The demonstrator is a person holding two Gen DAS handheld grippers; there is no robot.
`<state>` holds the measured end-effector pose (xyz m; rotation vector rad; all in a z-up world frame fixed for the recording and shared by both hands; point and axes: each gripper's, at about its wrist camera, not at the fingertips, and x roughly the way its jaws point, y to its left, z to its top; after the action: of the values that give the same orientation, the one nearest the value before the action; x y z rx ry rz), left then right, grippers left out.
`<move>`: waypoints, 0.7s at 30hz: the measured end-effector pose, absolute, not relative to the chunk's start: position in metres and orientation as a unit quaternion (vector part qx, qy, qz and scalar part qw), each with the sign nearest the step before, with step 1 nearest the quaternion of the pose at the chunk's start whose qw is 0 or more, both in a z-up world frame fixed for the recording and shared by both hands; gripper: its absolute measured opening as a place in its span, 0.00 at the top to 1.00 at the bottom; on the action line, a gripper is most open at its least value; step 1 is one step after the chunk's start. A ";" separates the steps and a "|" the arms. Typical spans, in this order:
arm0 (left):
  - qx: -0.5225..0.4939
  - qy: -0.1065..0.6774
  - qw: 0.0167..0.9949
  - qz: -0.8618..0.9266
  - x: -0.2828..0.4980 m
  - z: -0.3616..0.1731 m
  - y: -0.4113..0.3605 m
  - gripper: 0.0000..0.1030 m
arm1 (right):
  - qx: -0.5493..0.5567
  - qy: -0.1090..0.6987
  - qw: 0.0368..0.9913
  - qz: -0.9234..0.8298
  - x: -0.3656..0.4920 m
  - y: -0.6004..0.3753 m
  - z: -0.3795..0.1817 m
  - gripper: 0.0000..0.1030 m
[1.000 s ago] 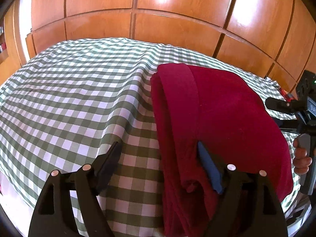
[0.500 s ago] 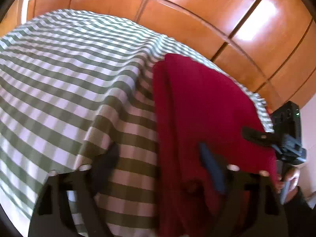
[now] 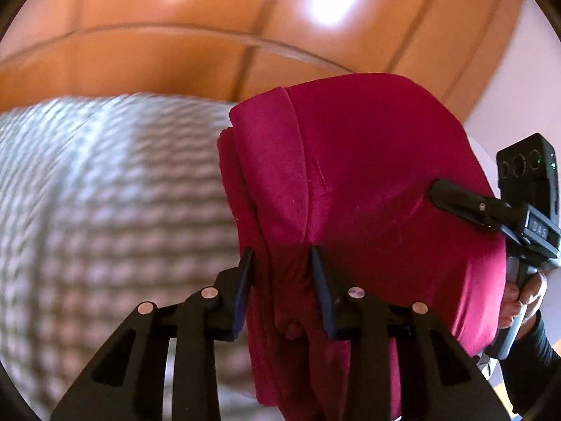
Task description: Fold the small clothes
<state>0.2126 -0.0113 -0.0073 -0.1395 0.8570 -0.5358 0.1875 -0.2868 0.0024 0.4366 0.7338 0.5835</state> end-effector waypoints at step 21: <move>0.108 0.389 0.888 -0.221 0.271 -0.001 -0.212 0.51 | 0.200 0.367 0.908 -0.018 0.166 -0.471 -0.038 0.15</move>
<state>0.2714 -0.2117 -0.0006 0.2253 0.8079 -0.4597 0.1660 -0.4712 -0.0378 0.4127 0.7578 -0.0376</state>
